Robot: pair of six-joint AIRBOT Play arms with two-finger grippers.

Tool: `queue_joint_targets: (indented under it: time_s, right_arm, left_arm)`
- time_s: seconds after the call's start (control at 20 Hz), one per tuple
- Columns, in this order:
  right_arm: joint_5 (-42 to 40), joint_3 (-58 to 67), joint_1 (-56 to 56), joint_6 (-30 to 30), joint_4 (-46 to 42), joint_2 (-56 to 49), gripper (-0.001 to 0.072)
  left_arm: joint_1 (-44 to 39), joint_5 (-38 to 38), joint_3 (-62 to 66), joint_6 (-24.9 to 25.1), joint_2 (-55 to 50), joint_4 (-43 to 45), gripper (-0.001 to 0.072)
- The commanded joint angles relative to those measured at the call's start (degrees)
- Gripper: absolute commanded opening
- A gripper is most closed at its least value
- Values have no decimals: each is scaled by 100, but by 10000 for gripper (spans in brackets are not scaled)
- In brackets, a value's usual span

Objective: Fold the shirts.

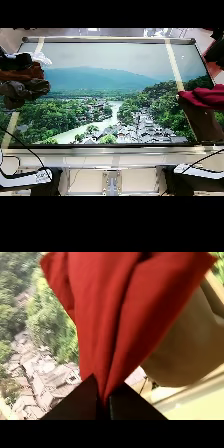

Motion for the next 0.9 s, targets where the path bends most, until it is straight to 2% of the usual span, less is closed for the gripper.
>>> queue_joint_targets:
  time_s: [0.0,0.05,0.1,0.2,0.25,0.45,0.55,0.7,0.75,0.85]
  right_arm:
    - [118,-826,-256,-68,-398,186,11]
    - [125,-1126,-256,-68,-413,188,13]
    - [149,-1445,-256,-52,-424,197,48]
    - [153,-1856,-256,13,-476,243,334]
    - [155,-1902,-256,131,-492,284,397]
    - [98,-1141,-256,595,-387,490,404]
    - [-175,-514,-166,520,555,492,403]
    - [-745,-219,645,-258,2444,490,402]
    - [-962,-219,1099,-562,2616,483,402]
    - [-1534,-219,2197,-1047,2291,466,403]
  left_arm:
    - [-2,-61,4,2,-2,-61,14]
    - [-2,-63,4,2,-2,-61,14]
    - [-2,-63,4,2,-2,-61,14]
    - [-2,-63,4,2,-2,-61,14]
    - [-2,-63,4,0,-2,-61,14]
    - [-2,-61,4,2,-4,-61,14]
    - [-4,-59,4,2,-4,-63,14]
    - [-2,-68,4,-59,-26,-267,14]
    - [-4,-70,4,-61,-26,-411,14]
    - [-4,-74,4,-63,-28,-660,14]
